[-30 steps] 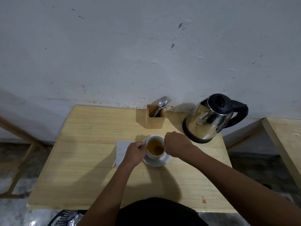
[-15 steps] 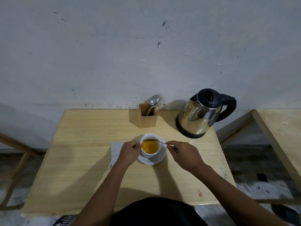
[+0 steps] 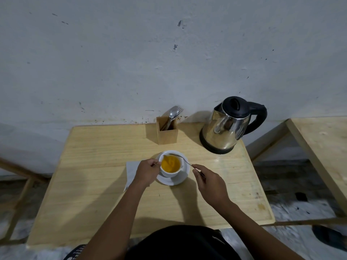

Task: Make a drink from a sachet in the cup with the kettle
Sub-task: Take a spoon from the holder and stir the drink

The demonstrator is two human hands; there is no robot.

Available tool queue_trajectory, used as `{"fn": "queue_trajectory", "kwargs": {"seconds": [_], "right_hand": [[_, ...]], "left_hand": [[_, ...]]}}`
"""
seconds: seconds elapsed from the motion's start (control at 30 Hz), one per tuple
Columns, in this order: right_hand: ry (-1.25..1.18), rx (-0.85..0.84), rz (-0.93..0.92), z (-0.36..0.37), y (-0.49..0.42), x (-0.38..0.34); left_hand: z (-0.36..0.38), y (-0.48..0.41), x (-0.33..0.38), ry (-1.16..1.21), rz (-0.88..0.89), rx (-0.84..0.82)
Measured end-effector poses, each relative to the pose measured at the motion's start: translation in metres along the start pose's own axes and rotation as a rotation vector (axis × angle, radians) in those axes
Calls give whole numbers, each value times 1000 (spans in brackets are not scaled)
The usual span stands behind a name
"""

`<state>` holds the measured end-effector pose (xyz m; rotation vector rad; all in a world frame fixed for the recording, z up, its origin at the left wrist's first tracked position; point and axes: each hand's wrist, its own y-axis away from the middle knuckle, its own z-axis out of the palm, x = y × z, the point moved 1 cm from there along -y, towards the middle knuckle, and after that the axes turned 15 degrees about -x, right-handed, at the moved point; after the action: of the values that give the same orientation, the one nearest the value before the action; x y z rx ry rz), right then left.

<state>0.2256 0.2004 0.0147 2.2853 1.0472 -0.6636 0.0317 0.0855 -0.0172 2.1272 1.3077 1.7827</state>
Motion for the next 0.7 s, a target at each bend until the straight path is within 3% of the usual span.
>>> {"fn": "queue_trajectory", "kwargs": {"seconds": [0.33,0.7], "right_hand": [[-3,30,106,11,-1,-7],[-118,34,78,16,5,-1]], "left_hand": [[0,0,0,-45,24,9],[0,0,-1,-22,33,8]]}}
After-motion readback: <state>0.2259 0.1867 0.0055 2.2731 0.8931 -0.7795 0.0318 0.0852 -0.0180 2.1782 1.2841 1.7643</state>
